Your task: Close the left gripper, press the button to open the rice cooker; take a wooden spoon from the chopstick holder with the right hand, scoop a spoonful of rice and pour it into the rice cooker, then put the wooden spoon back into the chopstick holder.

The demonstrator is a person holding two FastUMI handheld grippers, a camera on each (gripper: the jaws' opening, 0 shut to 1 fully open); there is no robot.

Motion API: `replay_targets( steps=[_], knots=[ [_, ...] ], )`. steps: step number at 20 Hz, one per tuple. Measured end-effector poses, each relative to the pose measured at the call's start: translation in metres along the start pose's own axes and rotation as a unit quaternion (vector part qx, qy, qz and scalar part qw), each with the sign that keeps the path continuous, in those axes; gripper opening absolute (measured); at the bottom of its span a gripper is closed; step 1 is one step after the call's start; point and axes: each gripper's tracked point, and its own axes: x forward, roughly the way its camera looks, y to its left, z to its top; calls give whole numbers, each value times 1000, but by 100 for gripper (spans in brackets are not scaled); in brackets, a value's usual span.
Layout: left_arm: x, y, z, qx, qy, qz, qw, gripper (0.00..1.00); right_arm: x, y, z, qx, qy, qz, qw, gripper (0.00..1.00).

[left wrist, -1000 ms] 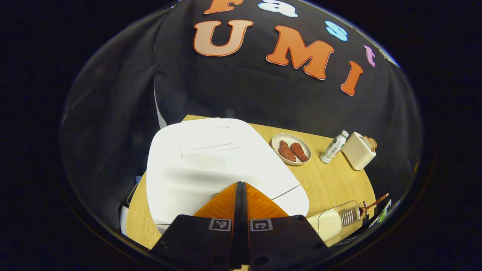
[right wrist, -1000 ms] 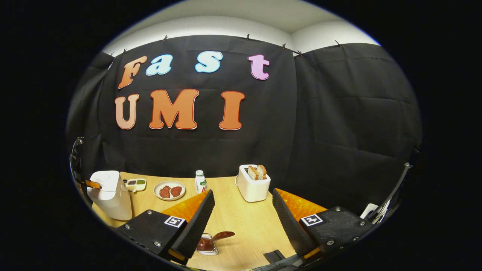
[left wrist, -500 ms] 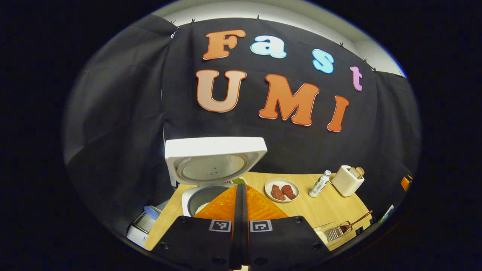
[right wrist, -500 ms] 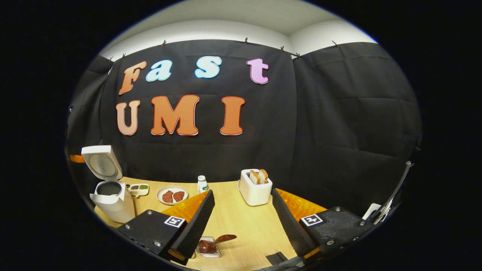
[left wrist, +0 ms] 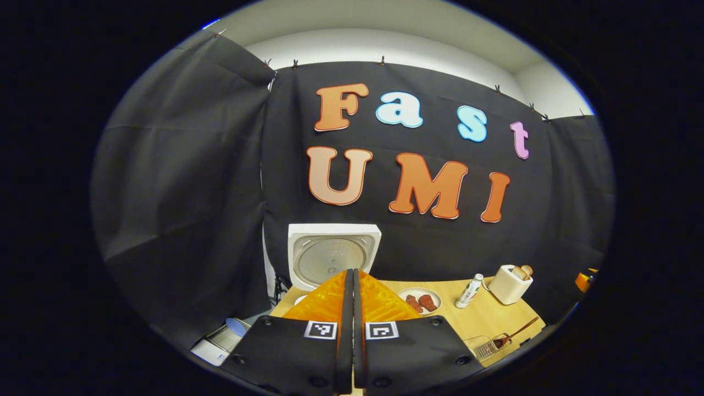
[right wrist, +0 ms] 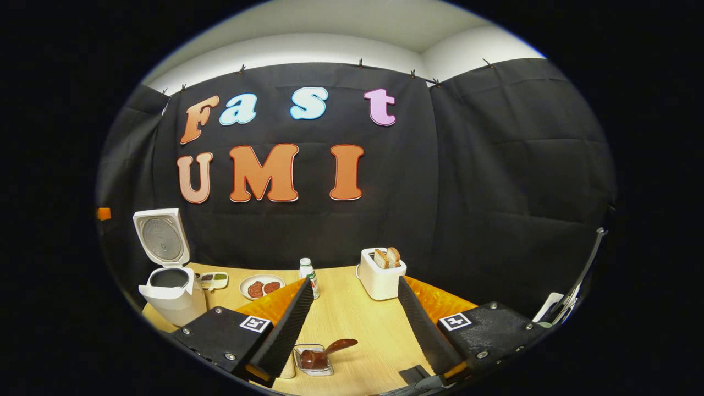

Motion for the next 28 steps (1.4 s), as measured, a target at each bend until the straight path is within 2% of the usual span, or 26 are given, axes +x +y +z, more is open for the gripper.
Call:
replay_targets(
  steps=[2,4,5,8,10,11,15,16,19,24,28],
  knots=[
    [-8,1,2,-9,-3,2,1000,5,-2,-2,-2,-3,-4,-3,1000,100],
    [-14,-1,5,-15,-9,-5,1000,6,-1,-2,-6,-4,-5,-3,1000,100],
    [-18,1,6,-14,-9,-3,1000,6,-1,-1,-10,-1,-2,-1,1000,96],
    [-28,3,11,-4,-17,5,1000,6,4,-1,-23,17,4,4,1000,96],
    [-35,-1,17,-1,-24,2,1000,48,8,2,-33,32,-1,14,999,96],
    [-39,-1,24,1,-31,5,1000,34,12,2,-38,37,-3,15,999,96],
    [-48,-4,33,8,-43,9,999,84,31,0,-73,80,23,18,996,96],
    [-52,-5,35,11,-45,12,999,81,36,-1,-83,91,31,16,995,96],
    [-59,-5,40,23,-56,24,998,99,52,-3,-114,126,55,18,990,95],
    [-69,-8,40,15,-61,33,998,99,75,-4,-159,174,93,20,980,95],
    [-78,10,42,23,-78,70,994,99,81,14,-190,208,130,42,969,95]
  ],
)
